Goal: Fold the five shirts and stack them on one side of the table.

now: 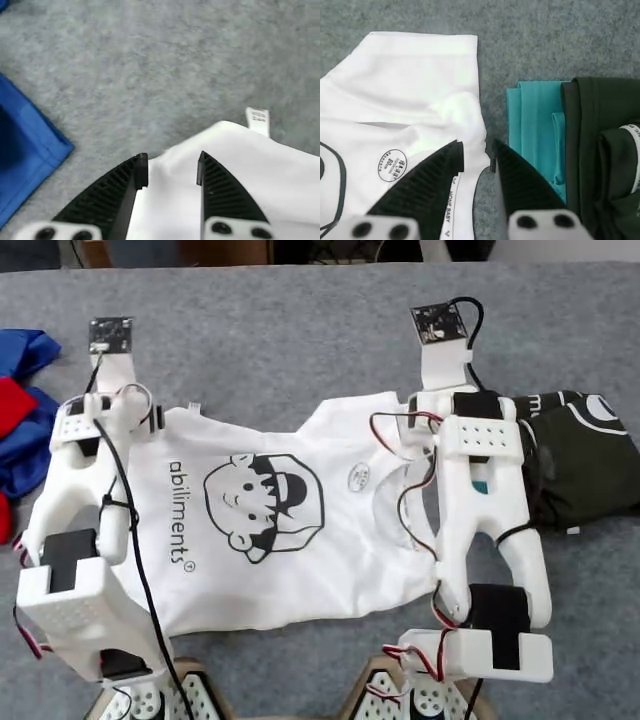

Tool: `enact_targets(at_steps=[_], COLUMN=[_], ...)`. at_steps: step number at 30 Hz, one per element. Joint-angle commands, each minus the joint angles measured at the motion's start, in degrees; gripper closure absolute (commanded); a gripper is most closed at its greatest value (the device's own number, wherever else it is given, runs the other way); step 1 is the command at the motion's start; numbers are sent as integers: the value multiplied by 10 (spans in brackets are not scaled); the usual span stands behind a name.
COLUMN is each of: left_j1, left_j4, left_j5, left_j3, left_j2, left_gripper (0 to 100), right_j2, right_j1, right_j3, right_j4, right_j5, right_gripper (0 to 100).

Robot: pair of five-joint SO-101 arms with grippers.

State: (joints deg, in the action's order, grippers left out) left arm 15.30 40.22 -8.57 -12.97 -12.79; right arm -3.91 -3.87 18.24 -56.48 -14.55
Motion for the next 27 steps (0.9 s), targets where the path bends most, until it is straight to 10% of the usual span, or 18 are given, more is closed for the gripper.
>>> enact_targets(at_steps=[1, 16, 27], left_j1=[-16, 45, 89], left_j4=[7, -1, 15], left_j5=[-9, -107, 14], left_j3=[40, 58, 55], left_j2=[1, -84, -47], left_gripper=[814, 970, 972], right_j2=[6, 145, 145], right_j1=[-6, -5, -5], right_j3=[-32, -104, -107], right_j4=[20, 19, 8], right_j5=[2, 2, 2], right_gripper=[899, 900, 900])
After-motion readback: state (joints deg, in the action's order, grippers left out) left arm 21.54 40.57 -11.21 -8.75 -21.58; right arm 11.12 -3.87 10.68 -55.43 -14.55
